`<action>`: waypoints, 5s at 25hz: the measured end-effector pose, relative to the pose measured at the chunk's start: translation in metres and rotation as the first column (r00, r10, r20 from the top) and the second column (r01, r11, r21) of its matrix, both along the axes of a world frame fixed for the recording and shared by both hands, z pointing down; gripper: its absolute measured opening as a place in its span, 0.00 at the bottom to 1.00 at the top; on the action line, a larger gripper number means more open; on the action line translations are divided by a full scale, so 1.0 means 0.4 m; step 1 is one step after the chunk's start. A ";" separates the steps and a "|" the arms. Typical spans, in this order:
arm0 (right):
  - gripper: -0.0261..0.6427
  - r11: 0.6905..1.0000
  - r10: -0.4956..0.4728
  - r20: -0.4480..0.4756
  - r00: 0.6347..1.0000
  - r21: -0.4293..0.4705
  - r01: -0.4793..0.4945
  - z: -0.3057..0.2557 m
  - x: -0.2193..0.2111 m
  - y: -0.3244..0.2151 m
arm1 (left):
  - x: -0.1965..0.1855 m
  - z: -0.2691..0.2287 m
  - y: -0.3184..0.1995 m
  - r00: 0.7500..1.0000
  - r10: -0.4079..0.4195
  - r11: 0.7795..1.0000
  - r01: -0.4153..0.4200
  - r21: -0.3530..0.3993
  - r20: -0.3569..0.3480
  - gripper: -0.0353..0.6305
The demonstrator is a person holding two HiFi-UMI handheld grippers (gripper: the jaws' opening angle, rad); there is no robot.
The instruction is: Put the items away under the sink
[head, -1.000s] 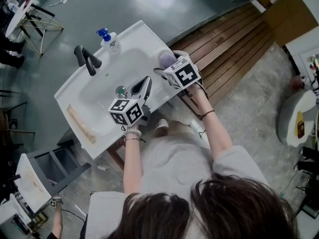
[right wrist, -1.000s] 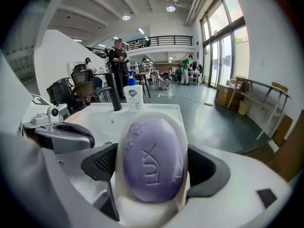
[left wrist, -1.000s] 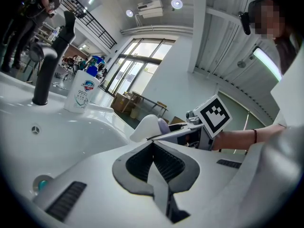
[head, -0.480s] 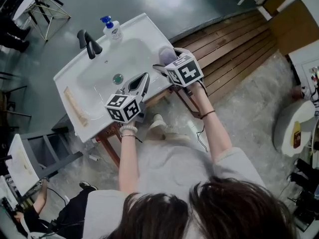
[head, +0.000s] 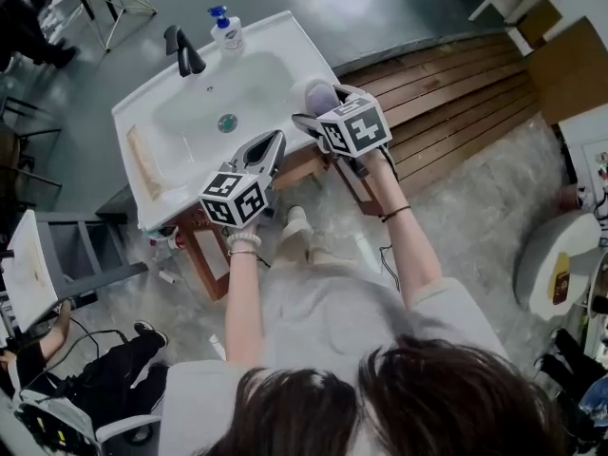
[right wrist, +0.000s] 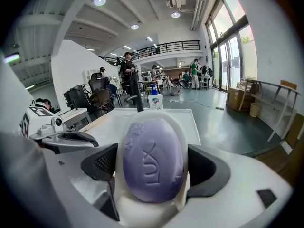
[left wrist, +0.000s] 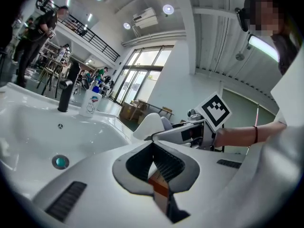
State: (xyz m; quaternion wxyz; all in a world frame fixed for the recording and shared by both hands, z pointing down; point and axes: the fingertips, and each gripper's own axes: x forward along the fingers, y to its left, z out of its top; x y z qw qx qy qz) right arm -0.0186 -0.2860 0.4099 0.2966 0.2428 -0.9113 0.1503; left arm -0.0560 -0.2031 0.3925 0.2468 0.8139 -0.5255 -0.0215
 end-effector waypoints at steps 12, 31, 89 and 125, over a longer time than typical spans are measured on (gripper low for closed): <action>0.67 0.999 -0.043 0.042 0.998 -0.008 0.043 -0.025 0.033 0.154 | 0.045 -0.011 0.176 0.998 -0.065 0.998 0.065 0.000 0.022 0.05; 0.67 0.998 -0.020 0.062 0.998 -0.055 0.023 -0.003 0.076 0.337 | 0.079 0.029 0.329 0.999 -0.039 0.998 0.040 -0.055 0.015 0.05; 0.67 0.989 -0.104 0.156 0.982 -0.092 0.119 0.732 -0.125 0.319 | -0.084 0.718 0.287 0.987 -0.119 0.993 0.119 0.005 0.110 0.05; 0.67 0.982 -0.158 0.043 0.986 0.107 0.153 0.925 -0.436 0.103 | -0.289 0.903 0.176 0.970 -0.188 0.977 0.170 0.126 0.153 0.05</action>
